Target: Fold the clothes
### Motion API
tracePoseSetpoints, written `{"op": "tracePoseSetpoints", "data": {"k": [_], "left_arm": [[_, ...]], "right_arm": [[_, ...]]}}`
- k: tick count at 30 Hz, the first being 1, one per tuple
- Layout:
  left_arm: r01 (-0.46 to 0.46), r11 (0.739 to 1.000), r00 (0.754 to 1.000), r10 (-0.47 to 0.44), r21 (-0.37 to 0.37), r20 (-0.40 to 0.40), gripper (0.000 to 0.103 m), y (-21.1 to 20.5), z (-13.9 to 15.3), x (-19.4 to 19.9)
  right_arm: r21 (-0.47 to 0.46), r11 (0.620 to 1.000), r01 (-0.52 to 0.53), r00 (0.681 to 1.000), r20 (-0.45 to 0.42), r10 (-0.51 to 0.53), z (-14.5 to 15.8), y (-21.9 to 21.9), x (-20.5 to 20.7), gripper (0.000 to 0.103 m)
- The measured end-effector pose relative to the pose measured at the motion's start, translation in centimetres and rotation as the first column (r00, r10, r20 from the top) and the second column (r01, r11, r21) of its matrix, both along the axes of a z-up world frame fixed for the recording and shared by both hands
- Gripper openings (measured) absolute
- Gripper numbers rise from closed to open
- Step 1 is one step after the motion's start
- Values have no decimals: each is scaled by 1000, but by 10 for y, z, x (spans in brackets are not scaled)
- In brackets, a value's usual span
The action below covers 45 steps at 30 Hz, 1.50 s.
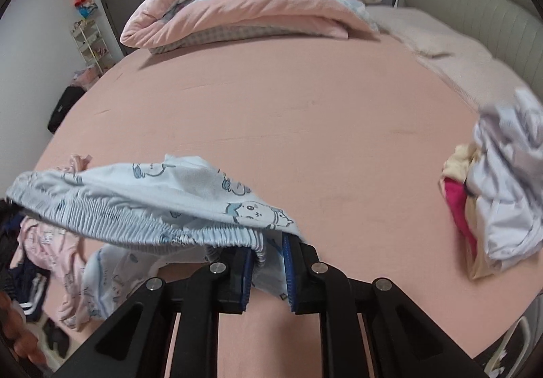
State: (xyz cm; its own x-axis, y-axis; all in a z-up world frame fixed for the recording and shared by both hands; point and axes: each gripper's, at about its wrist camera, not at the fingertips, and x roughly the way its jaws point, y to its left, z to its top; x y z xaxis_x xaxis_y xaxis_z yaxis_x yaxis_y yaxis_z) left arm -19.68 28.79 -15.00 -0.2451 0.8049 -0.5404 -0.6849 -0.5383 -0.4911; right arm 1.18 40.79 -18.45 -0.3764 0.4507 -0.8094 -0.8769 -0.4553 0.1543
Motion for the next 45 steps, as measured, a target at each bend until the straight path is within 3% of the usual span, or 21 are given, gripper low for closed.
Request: {"op": "tracePoseSetpoints", "data": {"k": [7, 13, 24, 35, 42, 43, 45], "left_arm": [[117, 983, 987, -131, -143, -90, 11, 32, 24, 8], [201, 964, 974, -215, -173, -72, 11, 66, 32, 5], [373, 863, 903, -423, -340, -82, 11, 159, 16, 25], [426, 820, 889, -458, -382, 10, 11, 231, -18, 19], [494, 791, 855, -517, -360, 40, 11, 275, -15, 28], [507, 785, 849, -526, -357, 50, 11, 281, -15, 29], [535, 747, 830, -553, -395, 78, 11, 293, -20, 32]], "right_arm": [[-94, 996, 9, 999, -30, -12, 1, 16, 11, 14], [-175, 985, 14, 998, -54, -24, 1, 29, 21, 14], [-275, 958, 79, 996, -16, -86, -28, 65, 34, 14], [-292, 949, 117, 993, 20, -116, -48, 91, 42, 14], [-298, 945, 135, 991, 34, -131, -54, 94, 42, 14], [-299, 944, 137, 990, 35, -133, -55, 95, 41, 14], [-304, 941, 146, 989, 39, -140, -57, 98, 41, 14]]}}
